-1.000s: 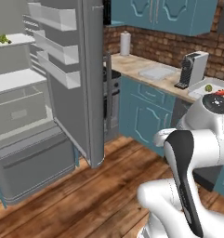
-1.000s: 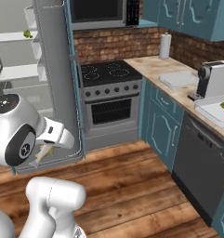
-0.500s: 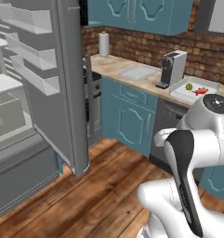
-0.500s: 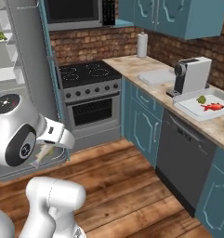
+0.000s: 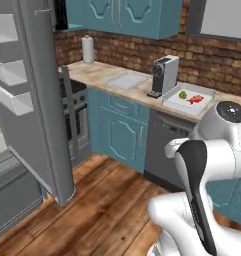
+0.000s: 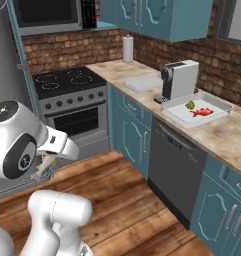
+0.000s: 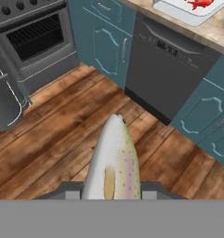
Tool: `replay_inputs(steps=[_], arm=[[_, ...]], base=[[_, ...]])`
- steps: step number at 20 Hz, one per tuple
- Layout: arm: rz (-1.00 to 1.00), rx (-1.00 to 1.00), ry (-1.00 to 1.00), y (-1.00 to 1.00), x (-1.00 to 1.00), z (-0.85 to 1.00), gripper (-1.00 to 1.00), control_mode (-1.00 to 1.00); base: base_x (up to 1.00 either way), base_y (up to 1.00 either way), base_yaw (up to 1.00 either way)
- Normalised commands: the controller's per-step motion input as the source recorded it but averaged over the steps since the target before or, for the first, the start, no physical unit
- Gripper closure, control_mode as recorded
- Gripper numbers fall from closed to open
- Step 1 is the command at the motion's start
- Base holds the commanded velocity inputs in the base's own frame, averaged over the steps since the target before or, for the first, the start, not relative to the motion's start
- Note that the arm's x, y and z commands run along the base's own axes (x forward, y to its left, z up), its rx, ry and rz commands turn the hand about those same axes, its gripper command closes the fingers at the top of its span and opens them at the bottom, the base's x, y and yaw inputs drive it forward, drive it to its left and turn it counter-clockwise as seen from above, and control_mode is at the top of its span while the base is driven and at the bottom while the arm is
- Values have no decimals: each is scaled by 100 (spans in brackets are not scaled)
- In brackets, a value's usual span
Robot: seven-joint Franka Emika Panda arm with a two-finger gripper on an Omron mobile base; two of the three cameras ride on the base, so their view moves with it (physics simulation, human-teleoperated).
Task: Place one broccoli and one fish in each tupperware on the nearby counter, to pack two identical lunches.
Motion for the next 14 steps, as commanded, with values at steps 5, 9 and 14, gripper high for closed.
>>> replay_inputs(steps=[5,9,14], arm=[[0,0,0,0,0,0,100,100],[0,0,0,0,0,0,100,100],[0,0,0,0,0,0,100,100]], base=[[76,-33,-38],[55,-3,-13],[55,2,11]])
